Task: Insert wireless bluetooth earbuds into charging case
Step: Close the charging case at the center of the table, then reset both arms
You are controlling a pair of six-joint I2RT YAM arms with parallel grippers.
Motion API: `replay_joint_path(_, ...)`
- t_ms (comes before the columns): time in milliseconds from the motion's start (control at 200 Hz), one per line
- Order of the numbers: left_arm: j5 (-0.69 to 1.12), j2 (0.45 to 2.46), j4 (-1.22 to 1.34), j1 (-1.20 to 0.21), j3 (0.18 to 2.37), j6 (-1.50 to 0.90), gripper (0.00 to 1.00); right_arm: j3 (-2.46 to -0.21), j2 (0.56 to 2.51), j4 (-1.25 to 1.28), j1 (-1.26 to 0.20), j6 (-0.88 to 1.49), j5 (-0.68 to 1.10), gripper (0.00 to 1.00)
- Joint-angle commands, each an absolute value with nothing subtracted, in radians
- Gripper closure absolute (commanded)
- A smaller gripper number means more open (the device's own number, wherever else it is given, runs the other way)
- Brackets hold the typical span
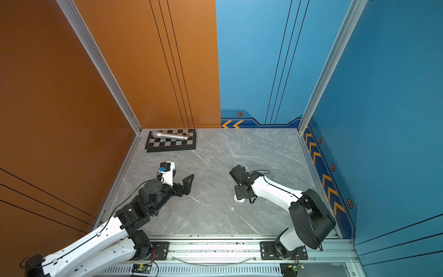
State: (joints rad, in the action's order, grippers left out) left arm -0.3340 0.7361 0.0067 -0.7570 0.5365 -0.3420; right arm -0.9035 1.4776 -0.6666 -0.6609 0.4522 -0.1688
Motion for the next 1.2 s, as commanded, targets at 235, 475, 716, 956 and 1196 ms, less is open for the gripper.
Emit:
replay_joint_path(235, -0.192, 0.941, -0.035, -0.41, 0.631, -0.245, 0.02, -0.87, 1.187, -0.479, -0.323, 0.303, -0.008, 0.33)
replay_joint_path(475, -0.275, 1.109, 0.249, -0.113, 0.519, -0.146, 0.02, -0.623, 1.087, -0.074, 0.005, 0.196, 0.02, 0.31)
replay_joint_path(716, -0.274, 1.286, 0.531, -0.035, 0.396, -0.053, 0.02, -0.318, 1.224, 0.613, 0.028, 0.143, -0.103, 0.27)
replay_joint_path(956, -0.135, 1.487, 0.772, -0.011, 0.416, -0.018, 0.02, -0.385, 1.488, 0.836, 0.006, 0.081, -0.053, 0.27)
replay_joint_path(1196, -0.137, 1.557, 0.893, -0.026, 0.39, 0.005, 0.02, -0.385, 1.534, 0.859, -0.015, 0.059, -0.086, 0.0)
